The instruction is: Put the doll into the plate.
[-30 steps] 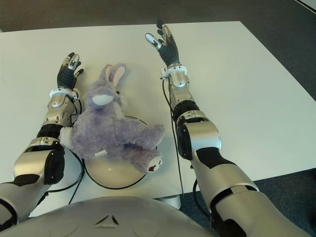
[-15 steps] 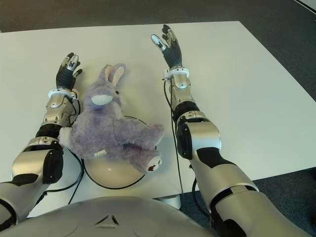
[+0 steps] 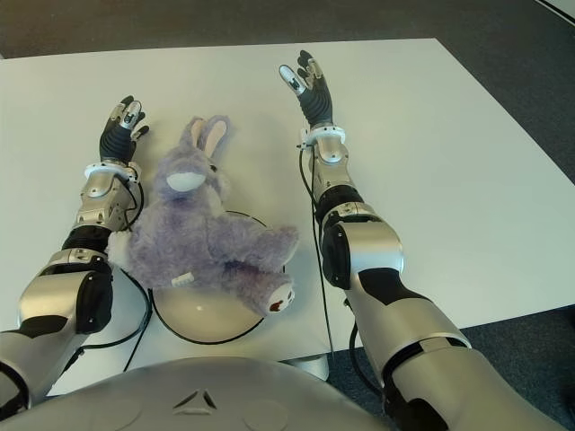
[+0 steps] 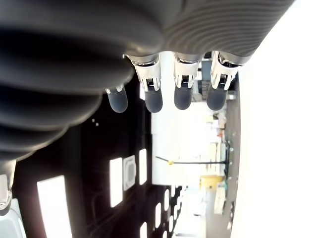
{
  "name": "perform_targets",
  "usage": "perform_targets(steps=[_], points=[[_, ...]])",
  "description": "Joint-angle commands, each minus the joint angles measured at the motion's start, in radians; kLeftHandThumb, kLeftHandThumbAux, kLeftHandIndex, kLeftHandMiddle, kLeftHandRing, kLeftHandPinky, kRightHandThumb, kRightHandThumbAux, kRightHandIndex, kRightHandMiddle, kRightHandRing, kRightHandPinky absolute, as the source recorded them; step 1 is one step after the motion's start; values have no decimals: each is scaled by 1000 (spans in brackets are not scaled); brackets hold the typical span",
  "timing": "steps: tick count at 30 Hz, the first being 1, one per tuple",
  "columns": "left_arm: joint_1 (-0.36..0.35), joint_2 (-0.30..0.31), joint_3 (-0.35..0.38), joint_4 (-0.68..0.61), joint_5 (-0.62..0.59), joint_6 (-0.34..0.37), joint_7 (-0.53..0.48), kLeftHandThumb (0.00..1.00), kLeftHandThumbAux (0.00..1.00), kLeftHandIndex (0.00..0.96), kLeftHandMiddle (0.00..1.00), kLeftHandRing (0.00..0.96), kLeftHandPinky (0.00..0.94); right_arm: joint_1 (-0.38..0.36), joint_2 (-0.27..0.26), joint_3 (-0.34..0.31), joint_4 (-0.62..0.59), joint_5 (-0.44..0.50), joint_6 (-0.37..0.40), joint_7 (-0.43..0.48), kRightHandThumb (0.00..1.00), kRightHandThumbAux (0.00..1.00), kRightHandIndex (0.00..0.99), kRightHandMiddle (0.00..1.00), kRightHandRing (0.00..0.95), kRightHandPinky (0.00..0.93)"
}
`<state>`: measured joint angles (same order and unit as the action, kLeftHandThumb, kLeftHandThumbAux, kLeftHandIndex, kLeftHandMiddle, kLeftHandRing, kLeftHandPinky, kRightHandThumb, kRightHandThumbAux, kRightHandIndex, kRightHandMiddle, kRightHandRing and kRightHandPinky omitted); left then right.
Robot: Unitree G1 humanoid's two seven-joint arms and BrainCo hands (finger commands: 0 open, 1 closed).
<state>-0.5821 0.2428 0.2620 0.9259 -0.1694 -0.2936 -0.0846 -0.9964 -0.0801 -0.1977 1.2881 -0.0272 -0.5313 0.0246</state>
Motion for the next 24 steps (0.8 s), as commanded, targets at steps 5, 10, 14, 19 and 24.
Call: perform_targets(steps=[5, 10, 14, 19, 24], points=[[35, -5, 9, 49, -8, 12, -18, 53, 443, 0, 6, 0, 0, 22, -1, -8, 20, 6, 39, -8, 0, 473, 12, 13, 0, 0], [34, -5, 10, 56, -13, 3, -24, 44, 448, 0, 9, 0, 0, 26, -2, -11, 27, 7, 68, -13, 0, 484, 19, 16, 0, 0], [31, -6, 10, 63, -12, -1, -25, 38, 447, 0, 8, 0, 0, 31, -2, -14, 30, 8, 84, -12, 0, 479, 20, 16, 0, 0], [31, -7, 10, 66, -13, -6, -27, 32, 442, 0, 3, 0, 0, 37, 1, -17, 34, 6, 105, -10, 0, 470, 14, 14, 0, 0], [31, -9, 9, 68, -11, -9, -27, 24, 436, 0, 2, 0, 0, 42, 3, -19, 37, 5, 129, -7, 0, 472, 7, 11, 0, 0]])
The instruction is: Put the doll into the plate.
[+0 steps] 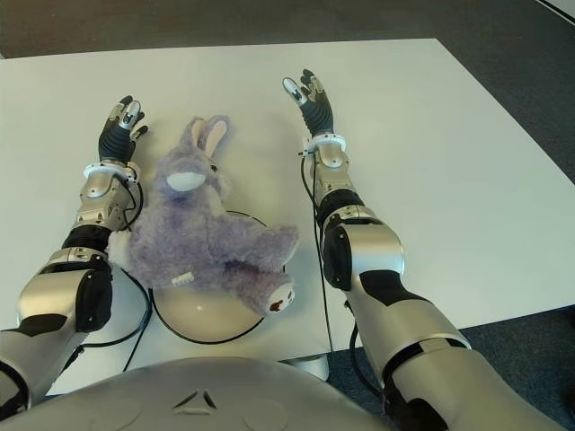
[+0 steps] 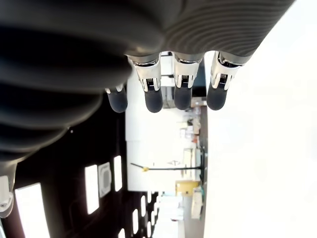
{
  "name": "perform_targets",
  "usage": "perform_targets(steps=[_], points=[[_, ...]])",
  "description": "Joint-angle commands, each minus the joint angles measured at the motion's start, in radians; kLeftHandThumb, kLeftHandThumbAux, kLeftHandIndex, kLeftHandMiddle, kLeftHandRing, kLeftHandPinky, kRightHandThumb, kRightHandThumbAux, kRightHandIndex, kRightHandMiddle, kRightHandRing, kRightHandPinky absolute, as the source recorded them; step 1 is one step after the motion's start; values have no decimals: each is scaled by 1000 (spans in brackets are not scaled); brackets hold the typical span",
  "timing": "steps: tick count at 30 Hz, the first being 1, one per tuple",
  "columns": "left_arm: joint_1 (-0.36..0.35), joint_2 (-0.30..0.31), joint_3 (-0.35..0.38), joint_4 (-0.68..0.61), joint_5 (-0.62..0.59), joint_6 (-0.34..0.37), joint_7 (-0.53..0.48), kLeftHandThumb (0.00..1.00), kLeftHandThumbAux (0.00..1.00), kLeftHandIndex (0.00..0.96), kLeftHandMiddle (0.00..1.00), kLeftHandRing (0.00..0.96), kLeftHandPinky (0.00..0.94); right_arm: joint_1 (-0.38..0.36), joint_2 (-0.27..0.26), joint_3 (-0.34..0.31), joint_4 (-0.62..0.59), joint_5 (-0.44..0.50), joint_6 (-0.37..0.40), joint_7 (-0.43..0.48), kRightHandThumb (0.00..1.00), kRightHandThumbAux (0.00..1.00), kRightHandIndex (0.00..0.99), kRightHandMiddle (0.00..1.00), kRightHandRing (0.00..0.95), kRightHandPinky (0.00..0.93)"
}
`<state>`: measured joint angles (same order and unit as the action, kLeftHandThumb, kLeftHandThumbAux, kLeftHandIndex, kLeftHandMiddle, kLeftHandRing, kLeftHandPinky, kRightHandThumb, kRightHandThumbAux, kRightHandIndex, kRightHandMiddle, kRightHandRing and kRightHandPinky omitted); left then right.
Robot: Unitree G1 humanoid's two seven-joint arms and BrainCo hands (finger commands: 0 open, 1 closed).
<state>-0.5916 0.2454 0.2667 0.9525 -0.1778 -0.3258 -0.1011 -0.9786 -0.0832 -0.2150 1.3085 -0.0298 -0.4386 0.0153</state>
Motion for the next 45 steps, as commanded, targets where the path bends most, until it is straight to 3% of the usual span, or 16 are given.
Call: perform_targets(steps=[1, 26, 45], points=[[40, -12, 4, 42, -3, 22, -11, 23, 436, 0, 2, 0, 0, 26, 7, -2, 18, 7, 42, 3, 0, 473, 6, 11, 0, 0], [39, -18, 6, 46, -7, 21, -13, 31, 440, 0, 1, 0, 0, 74, 20, -10, 31, 7, 93, -7, 0, 503, 4, 12, 0, 0], [47, -24, 8, 46, -15, 21, -24, 21, 450, 0, 0, 0, 0, 104, 27, -45, 37, 17, 81, -23, 0, 517, 9, 22, 7, 0]])
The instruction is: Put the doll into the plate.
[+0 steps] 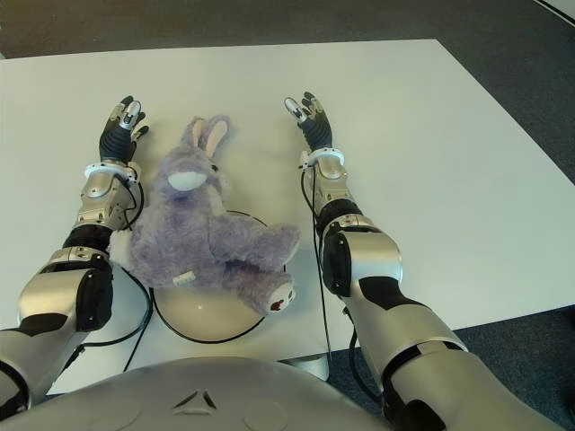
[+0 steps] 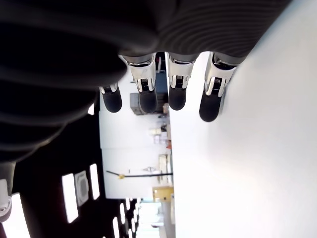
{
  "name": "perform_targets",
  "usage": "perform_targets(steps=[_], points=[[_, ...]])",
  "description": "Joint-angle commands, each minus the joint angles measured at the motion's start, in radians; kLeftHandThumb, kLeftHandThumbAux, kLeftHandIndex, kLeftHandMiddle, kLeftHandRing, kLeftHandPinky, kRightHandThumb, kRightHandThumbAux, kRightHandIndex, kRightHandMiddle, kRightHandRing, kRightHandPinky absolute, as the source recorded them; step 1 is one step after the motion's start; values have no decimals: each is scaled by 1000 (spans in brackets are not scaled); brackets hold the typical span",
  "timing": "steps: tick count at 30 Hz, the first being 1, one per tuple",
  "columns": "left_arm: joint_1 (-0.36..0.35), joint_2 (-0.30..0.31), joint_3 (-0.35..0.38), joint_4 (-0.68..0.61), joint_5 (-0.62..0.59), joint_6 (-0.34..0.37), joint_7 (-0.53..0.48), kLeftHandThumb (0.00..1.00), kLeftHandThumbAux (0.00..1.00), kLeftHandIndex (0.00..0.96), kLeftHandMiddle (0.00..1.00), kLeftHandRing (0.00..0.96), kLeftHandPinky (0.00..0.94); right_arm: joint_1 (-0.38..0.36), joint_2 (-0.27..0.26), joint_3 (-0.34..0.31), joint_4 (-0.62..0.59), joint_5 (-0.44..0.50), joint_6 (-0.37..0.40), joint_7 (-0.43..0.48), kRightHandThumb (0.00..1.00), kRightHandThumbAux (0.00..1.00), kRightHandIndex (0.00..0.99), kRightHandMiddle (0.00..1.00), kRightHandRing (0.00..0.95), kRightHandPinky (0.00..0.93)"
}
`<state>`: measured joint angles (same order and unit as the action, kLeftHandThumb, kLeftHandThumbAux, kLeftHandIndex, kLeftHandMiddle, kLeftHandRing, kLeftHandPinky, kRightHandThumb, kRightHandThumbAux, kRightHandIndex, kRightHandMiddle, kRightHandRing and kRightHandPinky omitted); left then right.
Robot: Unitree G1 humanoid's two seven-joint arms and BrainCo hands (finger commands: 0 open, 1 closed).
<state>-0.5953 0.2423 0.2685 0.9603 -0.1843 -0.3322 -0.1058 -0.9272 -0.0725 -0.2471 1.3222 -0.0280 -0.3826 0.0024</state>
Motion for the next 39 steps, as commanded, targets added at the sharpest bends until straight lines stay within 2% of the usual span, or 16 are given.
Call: perform_targets(steps=[1, 21, 39], points=[[51, -21, 6, 39, -10, 28, -19, 20, 450, 0, 0, 0, 0, 54, 18, -16, 23, 15, 24, -10, 0, 517, 9, 22, 7, 0], [50, -19, 17, 74, -18, 2, -38, 11, 475, 0, 0, 0, 0, 79, 27, -43, 23, 18, 10, -18, 0, 533, 17, 31, 20, 0], [50, -22, 25, 91, -12, -10, -36, 11, 483, 0, 5, 0, 0, 86, 31, -61, 21, 21, 4, -32, 0, 575, 45, 48, 42, 40]])
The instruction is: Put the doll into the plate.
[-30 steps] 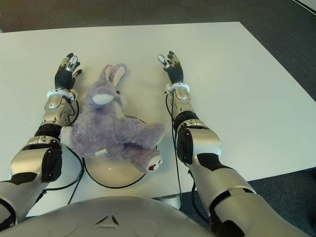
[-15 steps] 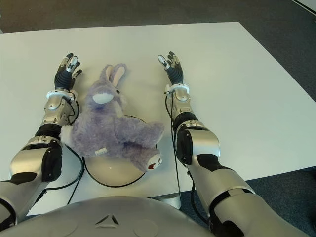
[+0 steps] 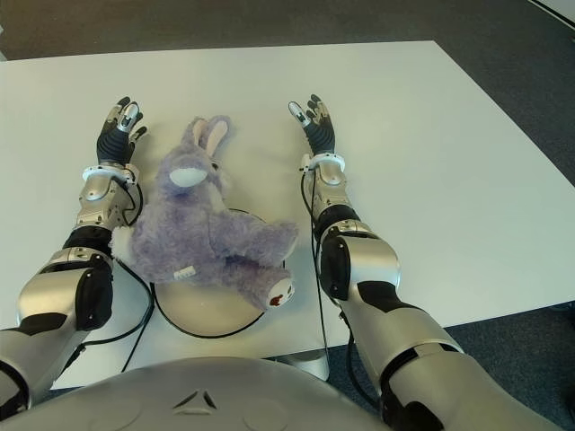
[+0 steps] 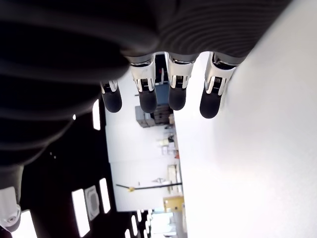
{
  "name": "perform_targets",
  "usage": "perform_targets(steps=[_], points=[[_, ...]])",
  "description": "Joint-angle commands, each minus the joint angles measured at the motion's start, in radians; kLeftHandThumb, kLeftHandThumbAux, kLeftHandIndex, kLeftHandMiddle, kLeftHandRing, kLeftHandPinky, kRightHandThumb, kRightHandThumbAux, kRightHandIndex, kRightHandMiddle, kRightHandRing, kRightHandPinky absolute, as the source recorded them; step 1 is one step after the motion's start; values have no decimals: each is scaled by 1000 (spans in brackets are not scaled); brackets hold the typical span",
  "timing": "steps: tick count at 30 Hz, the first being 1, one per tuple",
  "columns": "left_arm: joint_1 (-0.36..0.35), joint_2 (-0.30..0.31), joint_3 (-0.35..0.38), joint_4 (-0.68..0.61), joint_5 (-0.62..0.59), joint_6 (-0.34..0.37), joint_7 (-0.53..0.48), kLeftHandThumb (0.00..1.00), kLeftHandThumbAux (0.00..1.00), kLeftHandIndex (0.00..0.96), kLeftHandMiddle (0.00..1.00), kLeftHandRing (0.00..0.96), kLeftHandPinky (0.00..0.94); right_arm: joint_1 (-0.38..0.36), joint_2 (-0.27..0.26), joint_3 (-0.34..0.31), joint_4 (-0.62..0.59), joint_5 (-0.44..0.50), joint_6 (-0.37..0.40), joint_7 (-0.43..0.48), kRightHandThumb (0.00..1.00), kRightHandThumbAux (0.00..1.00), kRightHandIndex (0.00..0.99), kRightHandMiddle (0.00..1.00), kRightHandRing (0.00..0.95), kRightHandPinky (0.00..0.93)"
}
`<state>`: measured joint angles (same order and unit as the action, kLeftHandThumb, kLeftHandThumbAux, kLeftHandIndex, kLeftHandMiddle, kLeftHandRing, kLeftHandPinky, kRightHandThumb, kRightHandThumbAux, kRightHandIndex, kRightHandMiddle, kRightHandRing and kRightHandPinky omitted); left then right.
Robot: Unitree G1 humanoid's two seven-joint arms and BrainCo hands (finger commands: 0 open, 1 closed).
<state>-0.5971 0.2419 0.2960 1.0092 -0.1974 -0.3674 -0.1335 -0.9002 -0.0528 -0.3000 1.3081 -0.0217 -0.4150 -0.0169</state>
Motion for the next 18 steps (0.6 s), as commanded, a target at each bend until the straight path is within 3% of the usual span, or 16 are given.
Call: perform_targets(steps=[1, 18], points=[[51, -22, -3, 42, 1, 25, -9, 12, 483, 0, 5, 0, 0, 59, 11, -8, 35, 15, 36, -14, 0, 577, 46, 50, 43, 40], [50, -26, -6, 49, 2, 18, -15, 35, 495, 0, 12, 0, 0, 54, 7, 13, 32, -1, 26, -32, 0, 644, 84, 92, 74, 54]])
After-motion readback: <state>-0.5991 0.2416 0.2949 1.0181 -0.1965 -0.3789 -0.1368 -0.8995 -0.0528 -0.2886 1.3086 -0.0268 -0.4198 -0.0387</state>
